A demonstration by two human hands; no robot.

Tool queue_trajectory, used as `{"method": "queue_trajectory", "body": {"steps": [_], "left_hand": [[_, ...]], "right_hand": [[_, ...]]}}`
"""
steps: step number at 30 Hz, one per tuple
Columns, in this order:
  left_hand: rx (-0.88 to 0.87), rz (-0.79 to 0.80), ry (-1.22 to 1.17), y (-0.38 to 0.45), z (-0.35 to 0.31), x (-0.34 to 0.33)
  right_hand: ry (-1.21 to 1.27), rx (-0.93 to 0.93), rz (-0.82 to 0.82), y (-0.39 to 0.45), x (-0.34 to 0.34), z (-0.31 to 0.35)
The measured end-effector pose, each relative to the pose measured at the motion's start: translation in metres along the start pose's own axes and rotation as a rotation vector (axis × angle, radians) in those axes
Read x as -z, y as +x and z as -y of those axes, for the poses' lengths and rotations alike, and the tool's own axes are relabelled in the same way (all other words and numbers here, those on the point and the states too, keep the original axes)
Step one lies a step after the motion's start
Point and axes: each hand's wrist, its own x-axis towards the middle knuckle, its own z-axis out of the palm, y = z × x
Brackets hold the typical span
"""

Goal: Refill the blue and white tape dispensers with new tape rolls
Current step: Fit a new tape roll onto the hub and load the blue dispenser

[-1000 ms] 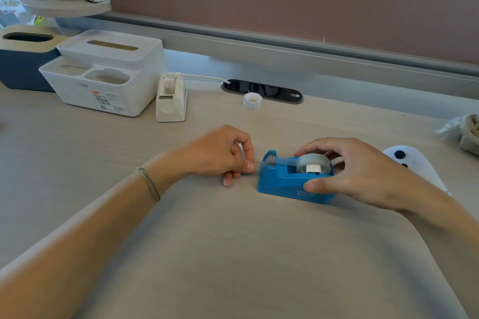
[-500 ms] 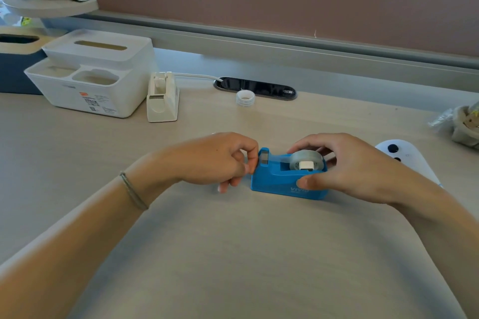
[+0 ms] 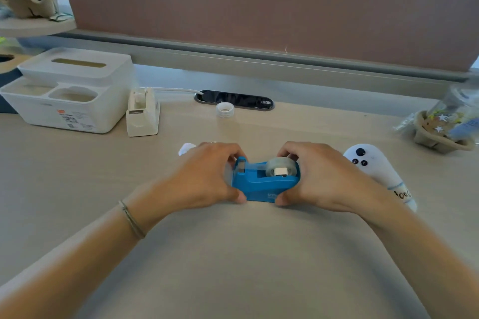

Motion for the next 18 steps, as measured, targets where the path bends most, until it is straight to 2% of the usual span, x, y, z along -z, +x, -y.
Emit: {"method": "queue_trajectory", "body": {"steps": [4, 8, 14, 18], "left_hand": [[0.026, -0.060, -0.025, 0.004, -0.003, -0.002], [-0.018, -0.121, -0.241, 0.021, -0.016, 0.003], [-0.126, -0.233, -0.472, 0.086, -0.068, 0.008], [-0.114, -0.199, -0.509, 0.137, -0.104, -0.007]], "right_hand": [[0.026, 0.025, -0.066, -0.005, 0.001, -0.001], [0.023, 0.046, -0.234, -0.009, 0.019, -0.010], [0.128, -0.044, -0.506, -0.005, 0.072, -0.062], [0.064, -0.117, -0.542, 0.009, 0.096, -0.103]]}}
